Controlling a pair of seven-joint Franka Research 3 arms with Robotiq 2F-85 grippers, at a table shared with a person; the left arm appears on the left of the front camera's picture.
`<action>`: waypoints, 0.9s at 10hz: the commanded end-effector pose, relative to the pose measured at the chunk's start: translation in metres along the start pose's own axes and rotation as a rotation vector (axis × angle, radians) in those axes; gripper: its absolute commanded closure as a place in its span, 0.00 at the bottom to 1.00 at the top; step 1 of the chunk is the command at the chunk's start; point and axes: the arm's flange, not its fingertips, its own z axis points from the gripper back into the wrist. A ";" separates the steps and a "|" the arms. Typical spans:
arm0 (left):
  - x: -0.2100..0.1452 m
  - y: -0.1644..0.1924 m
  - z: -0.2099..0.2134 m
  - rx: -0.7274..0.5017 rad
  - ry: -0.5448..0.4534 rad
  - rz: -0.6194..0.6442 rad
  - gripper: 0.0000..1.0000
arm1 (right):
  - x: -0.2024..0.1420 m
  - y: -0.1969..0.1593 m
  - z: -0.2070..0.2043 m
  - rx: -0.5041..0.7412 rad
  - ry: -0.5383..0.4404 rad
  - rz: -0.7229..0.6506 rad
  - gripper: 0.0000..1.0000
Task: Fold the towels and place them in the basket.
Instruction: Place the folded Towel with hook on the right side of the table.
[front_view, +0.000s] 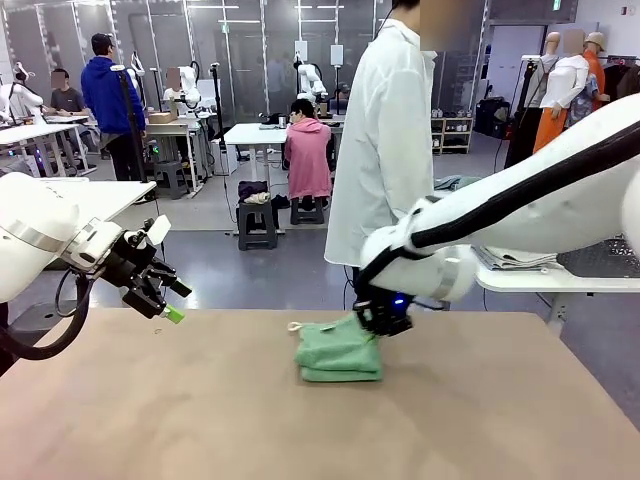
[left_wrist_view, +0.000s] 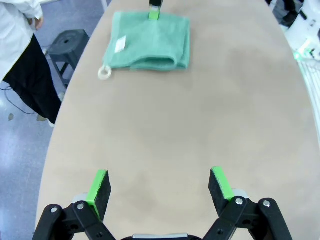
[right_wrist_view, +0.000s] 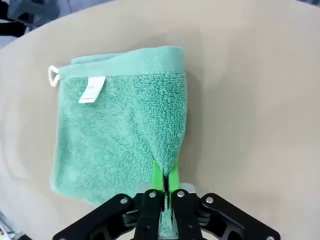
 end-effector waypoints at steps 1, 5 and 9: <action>0.001 0.001 0.000 0.002 0.001 -0.003 0.01 | -0.009 -0.082 0.044 -0.020 0.026 0.041 1.00; 0.001 0.001 0.000 0.002 0.001 -0.003 0.01 | 0.014 -0.238 0.095 -0.078 -0.056 0.090 1.00; 0.001 0.001 0.000 0.002 0.001 -0.003 0.01 | 0.038 -0.305 0.109 -0.064 -0.015 0.173 0.78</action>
